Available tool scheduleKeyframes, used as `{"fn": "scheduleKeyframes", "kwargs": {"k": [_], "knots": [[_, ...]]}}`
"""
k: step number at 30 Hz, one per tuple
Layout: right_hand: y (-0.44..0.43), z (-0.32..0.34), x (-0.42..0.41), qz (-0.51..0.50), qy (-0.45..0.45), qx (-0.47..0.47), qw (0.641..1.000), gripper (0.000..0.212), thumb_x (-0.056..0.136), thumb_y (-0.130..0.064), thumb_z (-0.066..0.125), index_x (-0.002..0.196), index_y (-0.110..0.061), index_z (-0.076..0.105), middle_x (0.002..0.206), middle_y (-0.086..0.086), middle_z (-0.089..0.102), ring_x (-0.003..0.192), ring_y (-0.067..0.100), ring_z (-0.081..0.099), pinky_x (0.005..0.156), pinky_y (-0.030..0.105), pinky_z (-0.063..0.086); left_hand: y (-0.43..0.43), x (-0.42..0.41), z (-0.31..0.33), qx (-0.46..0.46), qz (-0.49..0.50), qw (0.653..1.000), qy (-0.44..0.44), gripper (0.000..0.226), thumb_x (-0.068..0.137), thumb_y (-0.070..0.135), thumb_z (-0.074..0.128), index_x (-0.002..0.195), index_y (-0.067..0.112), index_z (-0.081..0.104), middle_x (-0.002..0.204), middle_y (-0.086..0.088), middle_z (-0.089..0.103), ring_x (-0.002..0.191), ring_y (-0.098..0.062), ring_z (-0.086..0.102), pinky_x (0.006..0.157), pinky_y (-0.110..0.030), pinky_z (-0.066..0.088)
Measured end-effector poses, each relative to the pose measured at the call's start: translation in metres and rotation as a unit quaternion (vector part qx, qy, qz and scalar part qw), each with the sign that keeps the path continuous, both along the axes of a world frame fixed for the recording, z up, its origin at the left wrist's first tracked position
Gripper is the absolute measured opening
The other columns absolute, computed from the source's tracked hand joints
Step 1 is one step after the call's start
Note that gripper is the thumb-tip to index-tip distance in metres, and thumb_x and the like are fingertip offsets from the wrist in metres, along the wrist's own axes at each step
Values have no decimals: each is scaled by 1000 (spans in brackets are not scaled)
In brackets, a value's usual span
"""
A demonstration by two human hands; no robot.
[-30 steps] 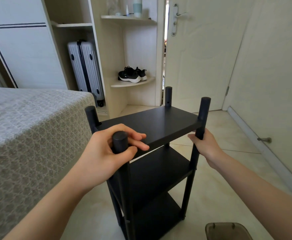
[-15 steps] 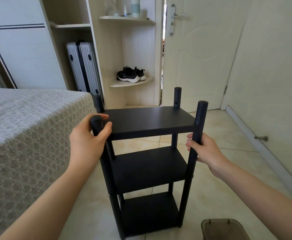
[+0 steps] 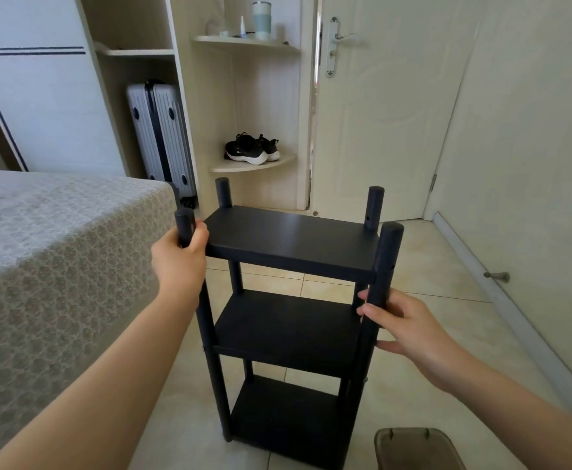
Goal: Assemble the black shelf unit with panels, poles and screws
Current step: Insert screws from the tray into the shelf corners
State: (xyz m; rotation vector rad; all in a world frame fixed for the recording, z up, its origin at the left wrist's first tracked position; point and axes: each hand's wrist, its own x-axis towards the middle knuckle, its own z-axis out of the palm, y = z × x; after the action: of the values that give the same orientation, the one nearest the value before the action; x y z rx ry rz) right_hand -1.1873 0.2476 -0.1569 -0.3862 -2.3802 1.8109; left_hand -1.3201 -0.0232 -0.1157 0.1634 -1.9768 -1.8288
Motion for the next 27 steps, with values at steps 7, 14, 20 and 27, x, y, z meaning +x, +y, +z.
{"fn": "scheduleKeyframes", "kwargs": {"k": [7, 14, 20, 27], "knots": [[6, -5, 15, 30, 13, 31, 999, 24, 97, -27, 57, 120, -34, 58, 119, -12, 63, 109, 10, 61, 86, 29, 54, 14, 1, 2, 34, 12, 999, -14, 16, 97, 27, 58, 81, 29, 57, 82, 4, 55, 81, -15, 51, 73, -29, 41], [11, -6, 14, 38, 21, 34, 999, 22, 96, -29, 60, 117, -37, 60, 115, -16, 63, 103, 4, 62, 72, 16, 55, 35, 41, 1, 51, 117, 992, -21, 65, 80, 28, 82, 128, 17, 40, 126, 3, 34, 116, -19, 47, 104, -35, 42], [12, -4, 13, 34, 32, 44, 998, 19, 95, -29, 62, 112, -37, 61, 107, -23, 61, 96, 0, 61, 62, 13, 53, 66, 64, -6, 227, -76, 956, -172, 54, 80, 28, 82, 121, 13, 49, 121, -9, 61, 106, -22, 65, 90, -37, 55], [14, 3, 17, 29, 32, 25, 999, 31, 91, -23, 68, 115, -37, 52, 109, -11, 66, 101, 8, 64, 70, 18, 56, 108, 75, -30, 72, -476, 863, -156, 50, 73, 32, 82, 117, 14, 69, 115, -3, 74, 111, -14, 69, 104, -37, 49]]}}
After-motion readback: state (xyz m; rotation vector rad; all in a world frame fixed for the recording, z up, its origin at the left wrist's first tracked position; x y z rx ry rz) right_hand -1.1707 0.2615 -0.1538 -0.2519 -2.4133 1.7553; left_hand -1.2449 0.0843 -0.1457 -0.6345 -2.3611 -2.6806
